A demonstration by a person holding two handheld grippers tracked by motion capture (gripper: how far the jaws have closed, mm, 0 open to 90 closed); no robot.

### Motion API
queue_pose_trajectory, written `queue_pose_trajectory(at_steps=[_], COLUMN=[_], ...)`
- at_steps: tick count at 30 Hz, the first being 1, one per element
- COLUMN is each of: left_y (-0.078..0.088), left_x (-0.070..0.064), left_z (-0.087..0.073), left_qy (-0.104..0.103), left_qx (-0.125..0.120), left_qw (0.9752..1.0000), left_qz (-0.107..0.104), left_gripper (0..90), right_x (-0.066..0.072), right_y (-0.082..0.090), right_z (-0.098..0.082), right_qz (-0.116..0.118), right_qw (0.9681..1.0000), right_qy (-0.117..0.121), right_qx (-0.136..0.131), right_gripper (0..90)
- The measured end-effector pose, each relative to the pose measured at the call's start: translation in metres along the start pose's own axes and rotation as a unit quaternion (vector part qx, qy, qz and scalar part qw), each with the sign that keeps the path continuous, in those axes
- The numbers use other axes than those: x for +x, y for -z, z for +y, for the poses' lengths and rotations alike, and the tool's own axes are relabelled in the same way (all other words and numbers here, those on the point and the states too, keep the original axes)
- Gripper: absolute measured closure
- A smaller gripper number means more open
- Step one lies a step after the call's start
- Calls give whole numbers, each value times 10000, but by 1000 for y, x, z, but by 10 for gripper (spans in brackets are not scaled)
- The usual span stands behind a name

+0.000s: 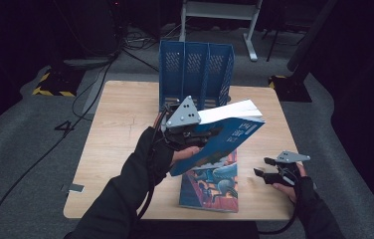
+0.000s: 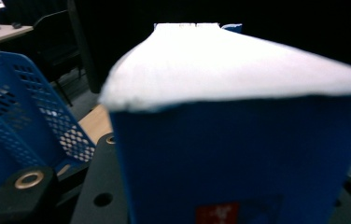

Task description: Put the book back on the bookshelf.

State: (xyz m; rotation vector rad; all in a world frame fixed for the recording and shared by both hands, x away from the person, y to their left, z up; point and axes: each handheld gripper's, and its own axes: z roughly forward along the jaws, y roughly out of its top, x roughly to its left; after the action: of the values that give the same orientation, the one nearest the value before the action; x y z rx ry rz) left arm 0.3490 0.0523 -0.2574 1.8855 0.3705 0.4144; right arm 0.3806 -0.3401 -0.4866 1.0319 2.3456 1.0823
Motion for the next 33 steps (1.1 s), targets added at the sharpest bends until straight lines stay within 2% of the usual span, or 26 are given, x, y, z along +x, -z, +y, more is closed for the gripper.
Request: queue_pose_trajectory(at_steps=[2,7,10,11,12,14,17,21,22,23,26,33], left_y=[7,26,38,38,43,45,53,60,60,62,63,62], left_x=[6,18,29,29,36,40,58,73,73,78,85,96], left_z=[2,9,11,11,10,9,5,1,1,-1,-2,1], left_qy=[59,62,191,191,253,289,464,589,589,650,702,754], left_qx=[-27,-46,-69,-69,-30,-25,11,1,1,2,57,59], left_qw=[9999,9993,9976,9976,9963,9956,9917,9875,9875,9855,9833,9801], left_qz=[105,369,655,655,816,895,1203,1463,1463,1570,1681,1833], left_gripper=[607,606,607,607,607,607,607,608,608,608,608,608], right_x=[0,-1,-1,-1,-1,-1,-1,-1,-1,-1,-1,0], right_y=[0,-1,-1,-1,-1,-1,-1,-2,-2,-2,-2,-2], right_z=[0,-1,0,0,0,0,0,-1,-1,-1,-1,-1], right_qz=[2,-22,-35,-35,-37,-33,-48,-53,-52,-57,-65,-56], right_qw=[10000,10000,10000,10000,10000,10000,10000,10000,10000,10000,10000,10000], right_qy=[-6,-38,-30,-30,-35,-43,-41,-34,-34,-30,-32,-32], right_qx=[0,19,10,10,0,5,27,47,51,50,53,58], right_gripper=[331,331,331,331,331,331,331,331,331,331,331,331])
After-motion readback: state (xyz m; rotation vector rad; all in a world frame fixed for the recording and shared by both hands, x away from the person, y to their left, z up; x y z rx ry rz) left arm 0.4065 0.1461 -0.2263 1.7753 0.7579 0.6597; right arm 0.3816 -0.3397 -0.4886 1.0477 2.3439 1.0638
